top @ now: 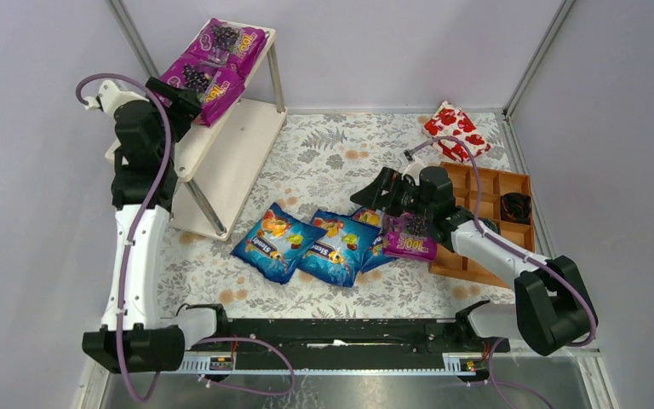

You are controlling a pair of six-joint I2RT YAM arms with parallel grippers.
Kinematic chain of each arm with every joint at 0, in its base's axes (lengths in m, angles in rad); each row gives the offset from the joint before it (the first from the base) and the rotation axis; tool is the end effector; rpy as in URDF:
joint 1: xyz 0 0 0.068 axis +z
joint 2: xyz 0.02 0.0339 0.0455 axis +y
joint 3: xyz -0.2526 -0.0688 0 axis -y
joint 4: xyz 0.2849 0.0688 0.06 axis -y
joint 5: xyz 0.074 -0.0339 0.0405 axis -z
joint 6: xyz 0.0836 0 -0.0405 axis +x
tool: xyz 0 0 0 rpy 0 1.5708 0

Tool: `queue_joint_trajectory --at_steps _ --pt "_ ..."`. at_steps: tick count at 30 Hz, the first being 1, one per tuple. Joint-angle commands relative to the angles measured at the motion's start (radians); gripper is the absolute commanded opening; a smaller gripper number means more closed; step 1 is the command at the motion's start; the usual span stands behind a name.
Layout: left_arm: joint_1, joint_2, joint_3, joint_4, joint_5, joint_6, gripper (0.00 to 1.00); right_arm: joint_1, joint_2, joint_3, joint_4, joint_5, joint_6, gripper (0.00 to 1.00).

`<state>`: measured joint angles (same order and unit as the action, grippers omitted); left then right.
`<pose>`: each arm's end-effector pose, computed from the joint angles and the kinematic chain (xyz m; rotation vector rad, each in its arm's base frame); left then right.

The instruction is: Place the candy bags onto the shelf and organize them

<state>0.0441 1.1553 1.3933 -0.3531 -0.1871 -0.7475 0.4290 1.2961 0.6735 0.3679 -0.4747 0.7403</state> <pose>0.3349 0.0303 0.4522 -0.7827 1.5062 -0.3702 0.3128 0.1851 0.2019 -0.0580 1.9847 1.2264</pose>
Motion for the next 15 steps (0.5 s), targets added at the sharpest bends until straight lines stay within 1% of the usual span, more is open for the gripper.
queue_joint_trajectory --at_steps 1,4,6,12,15 --pt "-0.004 -0.041 -0.007 0.044 0.079 0.057 0.82 -0.003 0.014 0.008 0.073 -0.024 0.011 0.99" --pt "-0.004 -0.022 -0.005 0.051 0.114 0.055 0.76 -0.003 0.017 0.009 0.078 -0.028 0.019 0.99" --pt "-0.004 -0.008 -0.013 0.074 0.138 0.040 0.75 -0.003 0.013 0.008 0.079 -0.028 0.019 0.99" --pt "-0.016 0.053 -0.005 0.126 0.208 -0.011 0.73 -0.003 -0.003 0.003 0.065 -0.016 0.012 0.99" --pt "-0.028 0.066 -0.012 0.165 0.215 -0.024 0.73 -0.003 -0.005 0.001 0.065 -0.016 0.012 1.00"
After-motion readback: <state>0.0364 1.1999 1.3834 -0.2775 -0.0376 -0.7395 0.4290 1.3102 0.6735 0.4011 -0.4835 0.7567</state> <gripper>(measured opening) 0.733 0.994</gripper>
